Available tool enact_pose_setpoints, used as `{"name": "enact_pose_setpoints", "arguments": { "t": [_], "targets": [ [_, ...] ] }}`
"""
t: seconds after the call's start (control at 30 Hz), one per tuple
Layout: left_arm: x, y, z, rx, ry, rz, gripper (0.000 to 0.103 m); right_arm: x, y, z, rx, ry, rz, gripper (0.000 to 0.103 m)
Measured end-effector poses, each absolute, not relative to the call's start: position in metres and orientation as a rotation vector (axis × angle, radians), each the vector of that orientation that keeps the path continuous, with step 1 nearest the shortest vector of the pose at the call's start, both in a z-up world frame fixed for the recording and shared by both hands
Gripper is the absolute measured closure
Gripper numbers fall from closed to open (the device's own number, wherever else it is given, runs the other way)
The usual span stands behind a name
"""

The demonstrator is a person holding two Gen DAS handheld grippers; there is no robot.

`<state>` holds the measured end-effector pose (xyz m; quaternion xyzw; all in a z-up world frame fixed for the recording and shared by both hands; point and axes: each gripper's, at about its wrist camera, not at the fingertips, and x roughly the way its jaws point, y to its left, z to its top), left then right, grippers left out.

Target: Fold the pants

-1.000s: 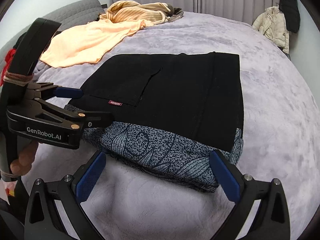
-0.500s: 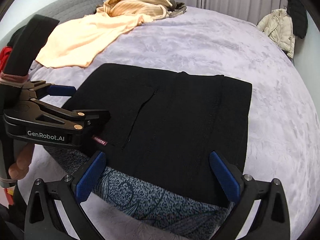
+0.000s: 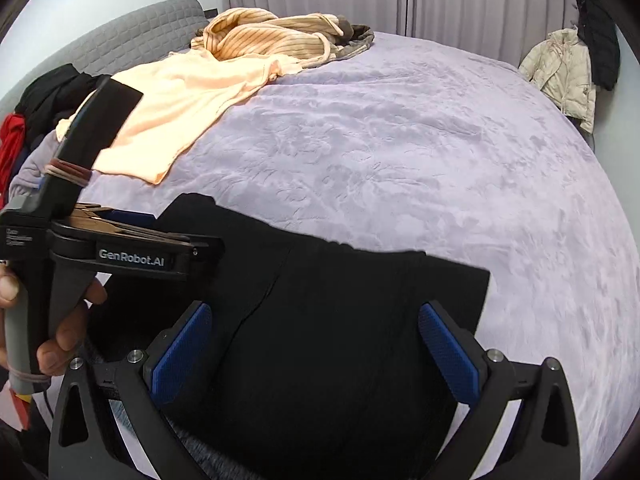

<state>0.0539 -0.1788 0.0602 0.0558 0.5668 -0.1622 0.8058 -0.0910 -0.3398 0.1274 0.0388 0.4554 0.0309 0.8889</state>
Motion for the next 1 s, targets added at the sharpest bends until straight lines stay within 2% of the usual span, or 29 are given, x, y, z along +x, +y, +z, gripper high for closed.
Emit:
{"name": "enact_pose_setpoints", "arguments": {
  "t": [0.13,0.23,0.4,0.57,1.0],
  "targets": [
    [0.064,-0.188,0.048,0.183,1.224,-0.32,0.001,-0.07,-0.35,0.113,0.111,0.998,0.071,0.0],
    [0.072,-0.18,0.035,0.118,1.279,-0.337,0.001,-0.065,-0.353,0.098,0.118,1.055,0.067,0.0],
    [0.071,-0.166,0.062,0.097,1.173,-0.291,0.001,-0.071,-0.355,0.121,0.131,0.964,0.037,0.0],
    [0.062,-0.166,0.049,0.136,1.22,-0.278,0.001,-0.055,-0.347,0.11,0.128,1.057,-0.02,0.0],
    [-0.034,-0.129,0.057,0.122,1.121,-0.352,0.001,-0.163,-0.307,0.105,0.032,0.995,-0.096,0.0]
  ]
}}
